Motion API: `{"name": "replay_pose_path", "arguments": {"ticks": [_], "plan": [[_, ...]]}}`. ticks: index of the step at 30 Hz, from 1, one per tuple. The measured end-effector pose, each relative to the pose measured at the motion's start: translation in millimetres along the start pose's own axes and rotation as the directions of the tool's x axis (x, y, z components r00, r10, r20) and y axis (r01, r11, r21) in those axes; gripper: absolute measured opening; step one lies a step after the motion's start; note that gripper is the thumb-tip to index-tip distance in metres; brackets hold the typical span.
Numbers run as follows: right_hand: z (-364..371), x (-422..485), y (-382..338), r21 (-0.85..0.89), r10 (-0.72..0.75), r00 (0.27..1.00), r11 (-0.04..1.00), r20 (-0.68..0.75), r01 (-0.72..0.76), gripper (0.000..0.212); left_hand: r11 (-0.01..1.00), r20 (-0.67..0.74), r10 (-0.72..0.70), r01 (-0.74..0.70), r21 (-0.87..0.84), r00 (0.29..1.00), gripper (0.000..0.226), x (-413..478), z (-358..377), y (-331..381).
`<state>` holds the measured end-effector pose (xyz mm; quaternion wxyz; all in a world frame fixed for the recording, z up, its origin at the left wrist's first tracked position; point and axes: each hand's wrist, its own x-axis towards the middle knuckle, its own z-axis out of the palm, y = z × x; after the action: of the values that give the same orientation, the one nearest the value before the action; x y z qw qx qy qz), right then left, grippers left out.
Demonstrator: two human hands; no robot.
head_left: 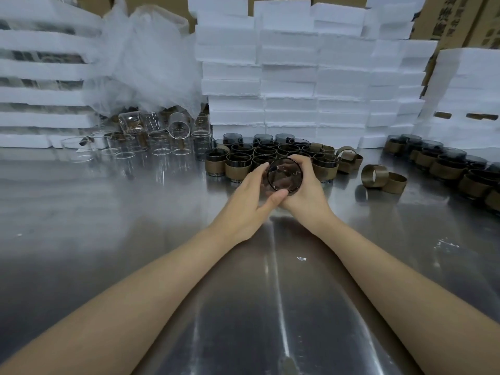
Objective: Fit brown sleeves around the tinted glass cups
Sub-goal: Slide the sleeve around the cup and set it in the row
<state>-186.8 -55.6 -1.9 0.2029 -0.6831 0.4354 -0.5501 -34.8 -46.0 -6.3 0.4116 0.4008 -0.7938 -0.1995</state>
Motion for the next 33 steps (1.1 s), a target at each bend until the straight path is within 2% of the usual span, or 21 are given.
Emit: {"name": "replay_pose_path", "arguments": {"ticks": [4,7,11,15,21,29,31,33], "plan": [[2.3,0.7,-4.5,0.043,0.025,1.000,0.999,0.007,-0.025,0.064,0.919,-0.036,-0.121,0.098,-0.381,0.992,0.063,1.7,-3.1,4.7],[2.4,1.1,-3.4,0.077,0.047,0.999,0.996,0.014,-0.048,0.064,0.865,-0.068,-0.195,0.139,-0.482,0.978,0.064,3.1,-5.5,3.3],[0.8,1.8,-1.9,0.082,0.036,0.999,0.996,0.024,-0.038,0.061,0.826,-0.091,-0.243,0.157,-0.541,0.966,0.054,5.5,-7.1,1.4],[1.5,3.9,-2.6,0.083,0.042,0.998,0.995,0.049,-0.046,0.059,0.801,-0.138,-0.271,0.144,-0.581,0.953,0.035,7.2,-10.0,1.1],[-0.8,5.5,-3.0,0.156,0.019,0.992,0.987,0.125,-0.038,0.057,0.743,-0.129,-0.297,0.144,-0.654,0.946,0.008,6.8,-10.7,1.3],[-4.2,4.3,-6.1,0.003,-0.041,0.979,0.999,0.199,0.041,0.068,0.640,-0.008,-0.364,0.244,-0.729,0.931,0.012,7.9,-12.4,-2.3],[-6.6,3.5,-9.6,-0.019,-0.080,0.972,0.996,0.222,0.086,0.070,0.629,0.004,-0.375,0.258,-0.734,0.927,0.019,8.4,-11.4,-3.8],[-8.6,2.6,-13.4,-0.027,-0.123,0.959,0.991,0.257,0.134,0.067,0.630,0.013,-0.386,0.273,-0.727,0.923,0.040,7.9,-10.4,-4.2]]}}
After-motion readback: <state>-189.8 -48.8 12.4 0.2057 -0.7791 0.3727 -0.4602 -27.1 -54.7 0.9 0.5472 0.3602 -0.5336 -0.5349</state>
